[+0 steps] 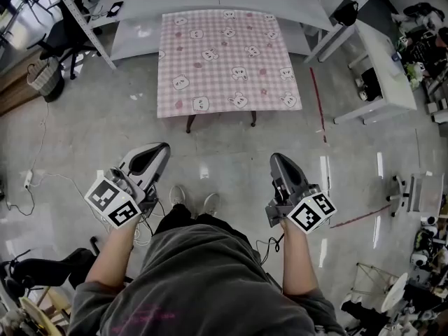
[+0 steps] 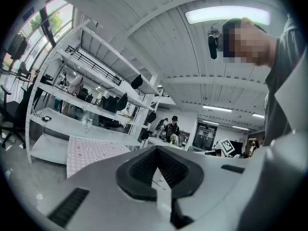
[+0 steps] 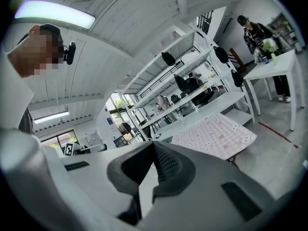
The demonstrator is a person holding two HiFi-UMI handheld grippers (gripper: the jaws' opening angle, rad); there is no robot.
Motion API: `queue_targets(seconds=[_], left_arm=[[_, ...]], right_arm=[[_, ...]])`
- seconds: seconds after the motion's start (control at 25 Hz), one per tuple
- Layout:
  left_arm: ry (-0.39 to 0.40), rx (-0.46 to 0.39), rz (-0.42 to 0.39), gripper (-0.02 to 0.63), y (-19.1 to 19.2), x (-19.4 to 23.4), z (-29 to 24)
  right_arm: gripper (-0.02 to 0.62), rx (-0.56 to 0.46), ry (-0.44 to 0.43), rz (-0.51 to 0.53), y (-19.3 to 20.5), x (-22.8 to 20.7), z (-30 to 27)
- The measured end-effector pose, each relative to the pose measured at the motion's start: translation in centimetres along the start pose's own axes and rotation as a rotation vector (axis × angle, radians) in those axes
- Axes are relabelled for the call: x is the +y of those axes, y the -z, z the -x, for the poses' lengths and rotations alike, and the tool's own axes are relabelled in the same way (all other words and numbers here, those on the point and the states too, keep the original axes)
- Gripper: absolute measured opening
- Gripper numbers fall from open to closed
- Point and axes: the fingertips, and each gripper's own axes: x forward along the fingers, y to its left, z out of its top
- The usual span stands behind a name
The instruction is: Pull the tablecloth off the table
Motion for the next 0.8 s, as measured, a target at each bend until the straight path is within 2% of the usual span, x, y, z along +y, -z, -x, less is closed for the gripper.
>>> queue_targets(seconds=[0.44, 0.8], left_arm=[[-0.02, -0.012, 0.0, 0.0, 0.8, -1.6, -1.1], [-0.007, -0.008, -0.004, 0.0, 0.6, -1.5, -3.1]], right_arm=[[-0.005, -0.016, -0.015, -0.011, -0.3, -2.0, 1.7], [-0.005, -0.017, 0.002, -0.012, -0.8, -3.7, 1.8]])
